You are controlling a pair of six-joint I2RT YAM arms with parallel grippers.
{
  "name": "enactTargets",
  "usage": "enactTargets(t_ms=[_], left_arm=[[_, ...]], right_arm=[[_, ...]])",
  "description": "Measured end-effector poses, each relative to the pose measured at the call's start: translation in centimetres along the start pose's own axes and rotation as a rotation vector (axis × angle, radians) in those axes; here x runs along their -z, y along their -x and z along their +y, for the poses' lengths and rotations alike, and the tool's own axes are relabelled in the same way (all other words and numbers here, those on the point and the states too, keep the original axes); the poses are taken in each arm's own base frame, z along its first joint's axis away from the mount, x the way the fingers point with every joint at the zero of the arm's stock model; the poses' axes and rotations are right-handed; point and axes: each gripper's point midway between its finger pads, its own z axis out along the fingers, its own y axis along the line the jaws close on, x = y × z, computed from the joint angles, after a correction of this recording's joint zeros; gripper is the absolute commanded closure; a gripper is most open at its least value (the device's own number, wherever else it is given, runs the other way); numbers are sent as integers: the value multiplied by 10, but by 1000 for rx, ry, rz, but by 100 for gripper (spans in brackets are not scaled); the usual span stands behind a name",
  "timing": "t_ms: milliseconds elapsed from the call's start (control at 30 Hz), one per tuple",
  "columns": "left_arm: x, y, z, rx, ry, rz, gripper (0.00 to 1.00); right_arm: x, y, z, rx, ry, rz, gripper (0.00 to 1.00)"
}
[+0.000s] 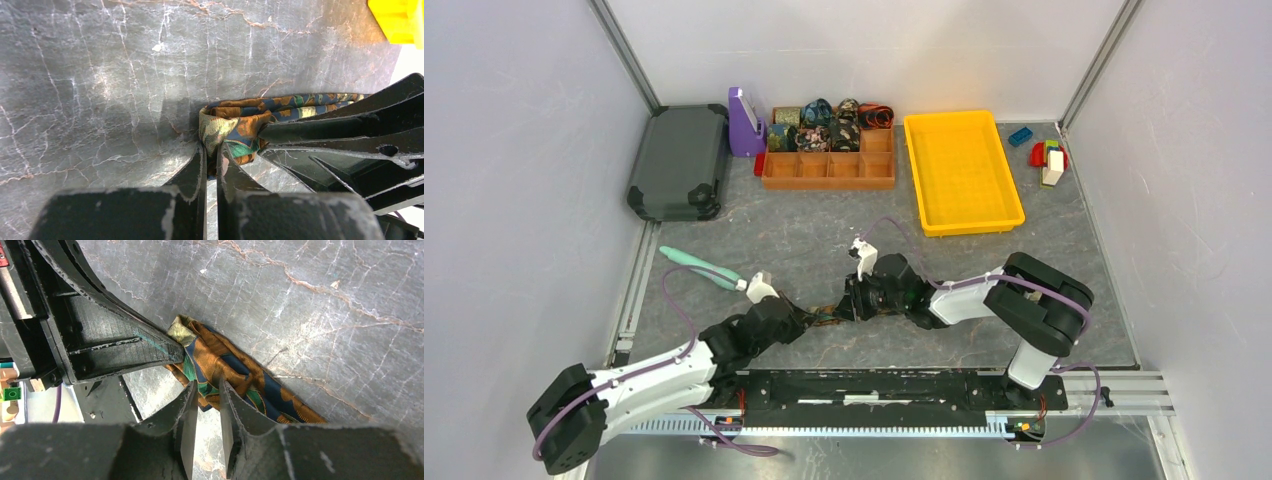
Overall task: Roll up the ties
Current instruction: Roll the tie at the center of the board.
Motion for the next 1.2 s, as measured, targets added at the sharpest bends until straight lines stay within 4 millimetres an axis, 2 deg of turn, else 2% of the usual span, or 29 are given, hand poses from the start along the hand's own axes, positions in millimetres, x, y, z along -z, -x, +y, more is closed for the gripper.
enactTargets(t_ms=[200, 467, 667, 967, 1200], left_arm=[[6, 7, -4, -40, 31, -12, 98], [17, 22, -8, -137, 100, -36, 98], [20, 28, -10, -203, 157, -34, 98], [21, 30, -13, -254, 192, -18, 98], [25, 33, -18, -289, 202, -12, 98]], right_arm=[[2, 12, 3, 31, -48, 30, 63], [14, 44, 11, 85, -109, -14, 68], [13, 37, 6, 84, -137, 3, 76], [-8, 13, -3, 79, -158, 81, 80], [-20, 12, -1, 72, -148, 87, 81]])
